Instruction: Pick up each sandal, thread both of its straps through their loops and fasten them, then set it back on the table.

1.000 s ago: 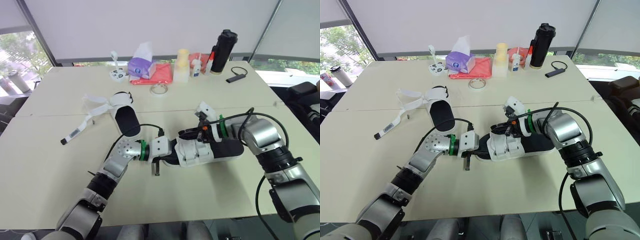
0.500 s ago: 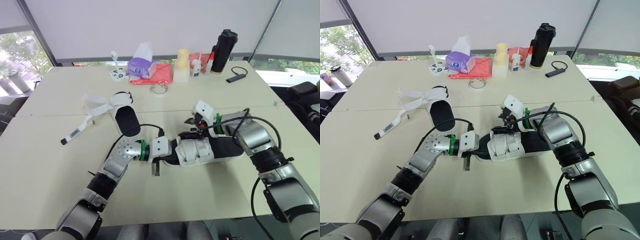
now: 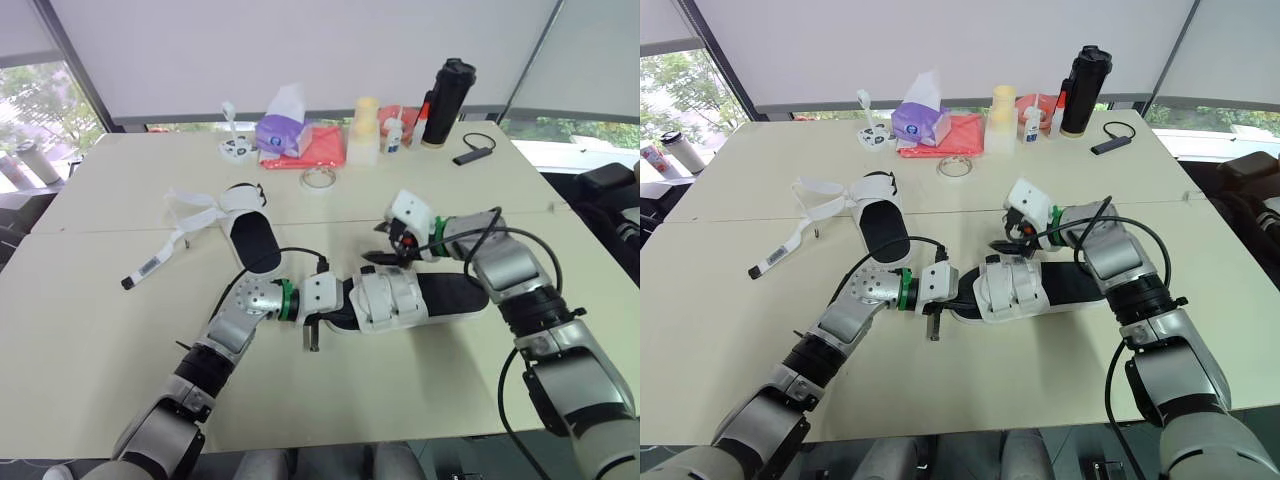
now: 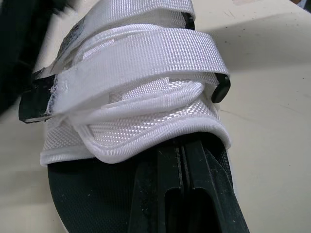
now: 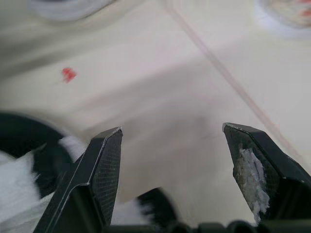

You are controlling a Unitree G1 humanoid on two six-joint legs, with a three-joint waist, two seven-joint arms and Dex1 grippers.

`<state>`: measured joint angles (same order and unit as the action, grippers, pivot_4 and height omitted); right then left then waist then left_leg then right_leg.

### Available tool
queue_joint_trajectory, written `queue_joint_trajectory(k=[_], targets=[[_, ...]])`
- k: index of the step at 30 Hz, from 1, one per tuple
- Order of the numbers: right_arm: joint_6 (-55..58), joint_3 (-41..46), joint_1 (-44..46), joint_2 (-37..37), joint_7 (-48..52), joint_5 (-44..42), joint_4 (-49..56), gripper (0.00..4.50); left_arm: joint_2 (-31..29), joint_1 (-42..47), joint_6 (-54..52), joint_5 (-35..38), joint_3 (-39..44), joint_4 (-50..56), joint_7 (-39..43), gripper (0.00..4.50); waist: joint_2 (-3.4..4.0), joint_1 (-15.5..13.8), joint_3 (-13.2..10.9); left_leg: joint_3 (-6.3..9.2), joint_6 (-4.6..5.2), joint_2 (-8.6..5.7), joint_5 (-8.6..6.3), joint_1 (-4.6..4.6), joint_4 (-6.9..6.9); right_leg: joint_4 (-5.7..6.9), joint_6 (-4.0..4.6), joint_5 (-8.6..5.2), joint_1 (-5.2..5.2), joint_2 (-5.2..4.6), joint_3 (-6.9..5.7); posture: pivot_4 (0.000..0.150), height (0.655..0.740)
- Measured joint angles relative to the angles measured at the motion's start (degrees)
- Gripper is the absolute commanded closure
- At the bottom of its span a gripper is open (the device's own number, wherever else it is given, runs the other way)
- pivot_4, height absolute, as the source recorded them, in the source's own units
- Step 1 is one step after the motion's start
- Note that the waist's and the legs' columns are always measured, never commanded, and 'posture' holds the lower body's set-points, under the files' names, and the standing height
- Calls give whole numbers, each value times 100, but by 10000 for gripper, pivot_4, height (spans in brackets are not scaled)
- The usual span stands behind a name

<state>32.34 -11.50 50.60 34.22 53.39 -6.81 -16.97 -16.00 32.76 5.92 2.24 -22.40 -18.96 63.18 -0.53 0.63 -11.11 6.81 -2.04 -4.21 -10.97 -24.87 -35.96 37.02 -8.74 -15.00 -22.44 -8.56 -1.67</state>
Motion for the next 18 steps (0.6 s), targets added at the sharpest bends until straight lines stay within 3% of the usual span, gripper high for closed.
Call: queue_joint_trajectory(k=[7, 12, 18], targets=[[457, 613, 3, 545, -61, -241, 1046, 9915, 17, 12, -9, 1, 19, -6, 14, 45000, -1, -15, 1, 1, -1, -1, -1, 0, 5, -3, 0, -1, 1, -1, -1, 1500, 7400], [-500, 698, -1492, 1722, -80, 299, 2020, 9915, 59, 19, -89, 49, 24, -4, 40, 45000, -2, -88, 0, -5, -1, -3, -1, -5, 7, -7, -6, -5, -3, -3, 0, 1500, 7400], [-1672, 880, -2754, 2144, -82, 595, 2752, 9915, -2, 61, -222, 97, 108, 4, 110, 45000, 9, 4, 1, -11, -1, 2, 0, -4, 0, -4, -6, -6, -2, -3, 4, 1500, 7400]])
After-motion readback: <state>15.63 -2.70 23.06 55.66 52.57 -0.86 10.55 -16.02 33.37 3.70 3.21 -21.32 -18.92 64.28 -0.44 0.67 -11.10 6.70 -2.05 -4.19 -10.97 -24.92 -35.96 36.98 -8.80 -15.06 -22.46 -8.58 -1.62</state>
